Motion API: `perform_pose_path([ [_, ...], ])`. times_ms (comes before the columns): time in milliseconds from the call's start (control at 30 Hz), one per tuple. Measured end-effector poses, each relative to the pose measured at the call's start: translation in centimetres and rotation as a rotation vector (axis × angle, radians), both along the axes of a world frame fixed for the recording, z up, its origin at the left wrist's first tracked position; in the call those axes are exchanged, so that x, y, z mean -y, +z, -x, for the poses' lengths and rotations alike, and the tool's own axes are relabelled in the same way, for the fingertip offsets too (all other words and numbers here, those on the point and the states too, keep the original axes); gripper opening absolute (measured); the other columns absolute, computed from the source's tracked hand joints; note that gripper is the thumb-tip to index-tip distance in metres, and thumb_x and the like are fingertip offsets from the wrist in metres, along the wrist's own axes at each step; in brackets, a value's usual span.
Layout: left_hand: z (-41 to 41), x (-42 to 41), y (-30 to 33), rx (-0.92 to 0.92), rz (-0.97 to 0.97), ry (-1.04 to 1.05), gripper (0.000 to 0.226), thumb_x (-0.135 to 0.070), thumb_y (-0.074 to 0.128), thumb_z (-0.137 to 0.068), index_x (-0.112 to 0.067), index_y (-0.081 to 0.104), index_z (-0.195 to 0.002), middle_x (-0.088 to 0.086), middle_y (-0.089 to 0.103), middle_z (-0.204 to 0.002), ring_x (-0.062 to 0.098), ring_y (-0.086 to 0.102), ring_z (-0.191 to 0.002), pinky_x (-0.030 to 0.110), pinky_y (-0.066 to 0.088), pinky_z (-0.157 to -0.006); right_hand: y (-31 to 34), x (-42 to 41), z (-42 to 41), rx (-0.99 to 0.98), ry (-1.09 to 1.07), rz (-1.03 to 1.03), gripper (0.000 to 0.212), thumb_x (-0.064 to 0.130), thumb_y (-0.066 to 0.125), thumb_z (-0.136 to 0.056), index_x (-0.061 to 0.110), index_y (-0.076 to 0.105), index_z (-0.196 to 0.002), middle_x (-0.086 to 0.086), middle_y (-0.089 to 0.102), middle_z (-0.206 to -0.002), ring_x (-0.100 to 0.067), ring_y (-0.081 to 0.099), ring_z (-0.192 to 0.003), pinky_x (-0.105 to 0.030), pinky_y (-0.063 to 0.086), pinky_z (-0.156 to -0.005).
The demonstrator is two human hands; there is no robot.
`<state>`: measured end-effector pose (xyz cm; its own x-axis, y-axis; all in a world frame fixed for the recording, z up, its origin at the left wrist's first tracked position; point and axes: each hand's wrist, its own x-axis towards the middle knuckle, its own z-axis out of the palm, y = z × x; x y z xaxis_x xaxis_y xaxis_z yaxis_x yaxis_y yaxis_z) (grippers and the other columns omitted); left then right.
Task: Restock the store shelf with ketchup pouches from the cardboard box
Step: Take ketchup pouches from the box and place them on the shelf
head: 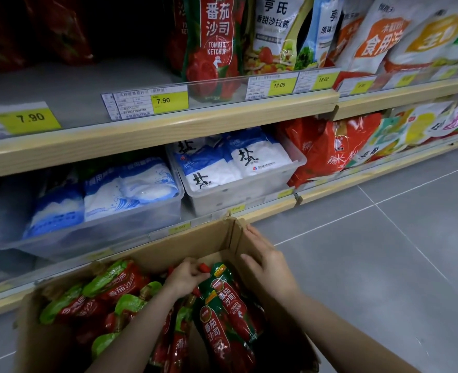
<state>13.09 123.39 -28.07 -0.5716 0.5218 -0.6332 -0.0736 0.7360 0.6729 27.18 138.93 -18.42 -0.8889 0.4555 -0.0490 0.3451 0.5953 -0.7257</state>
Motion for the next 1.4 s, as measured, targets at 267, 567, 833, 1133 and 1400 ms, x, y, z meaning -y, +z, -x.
perform_pose_path([
  [267, 0.2, 0.1, -0.7, -0.032, 0.024, -0.073, 0.017, -0.029, 0.072, -0.078, -0.027, 0.062, -0.091, -0.005, 0.066, -0.100, 0.011, 0.061, -0.092, 0.038, 0.050, -0.091, -0.2, -0.1, 0.0, 0.003, 0.003, -0.005, 0.057, 0.024, 0.057, -0.090, 0.032, 0.033, -0.141, 0.024, 0.024, -0.145, 0.007, 0.023, -0.130, -0.015, 0.024, -0.107],
  [567, -0.1, 0.0, -0.6, -0.107, 0.046, -0.195, 0.022, -0.032, 0.065, -0.084, -0.026, 0.065, -0.106, -0.006, 0.065, -0.113, 0.013, 0.058, -0.107, 0.038, 0.045, -0.098, -0.3, -0.4, 0.0, -0.012, 0.014, -0.044, 0.056, 0.023, 0.057, -0.090, 0.029, 0.034, -0.141, 0.022, 0.024, -0.146, 0.007, 0.023, -0.130, -0.011, 0.021, -0.106],
  [833, -0.4, -0.6, 7.2, -0.210, -0.217, -0.248, 0.008, -0.022, 0.056, -0.091, -0.029, 0.060, -0.091, -0.006, 0.067, -0.097, 0.006, 0.062, -0.095, 0.035, 0.052, -0.091, 0.2, -0.6, -0.2, -0.021, 0.062, -0.042, 0.058, 0.031, 0.057, -0.089, 0.023, 0.034, -0.141, 0.012, 0.026, -0.148, 0.003, 0.027, -0.128, -0.014, 0.021, -0.107],
  [1133, -0.8, 0.1, 18.7, -0.645, -0.212, -0.412, 0.012, -0.027, 0.053, -0.093, -0.024, 0.059, -0.102, -0.008, 0.062, -0.098, 0.009, 0.058, -0.091, 0.032, 0.050, -0.087, 5.1, -0.8, 0.5, -0.005, 0.229, 0.062, 0.070, 0.069, 0.049, -0.075, 0.023, 0.055, -0.127, 0.013, 0.055, -0.126, 0.004, 0.050, -0.115, -0.018, 0.040, -0.100],
  [1400, 0.1, 1.6, 26.2, -0.628, -0.463, -0.125, 0.016, -0.027, 0.062, -0.087, -0.021, 0.063, -0.101, 0.001, 0.066, -0.093, 0.013, 0.061, -0.090, 0.032, 0.053, -0.082, 13.9, 0.2, 4.3, -0.223, 0.190, 0.247, 0.011, 0.025, 0.060, -0.087, 0.024, 0.070, -0.080, -0.005, 0.071, -0.082, -0.021, 0.066, -0.081, -0.044, 0.055, -0.076],
])
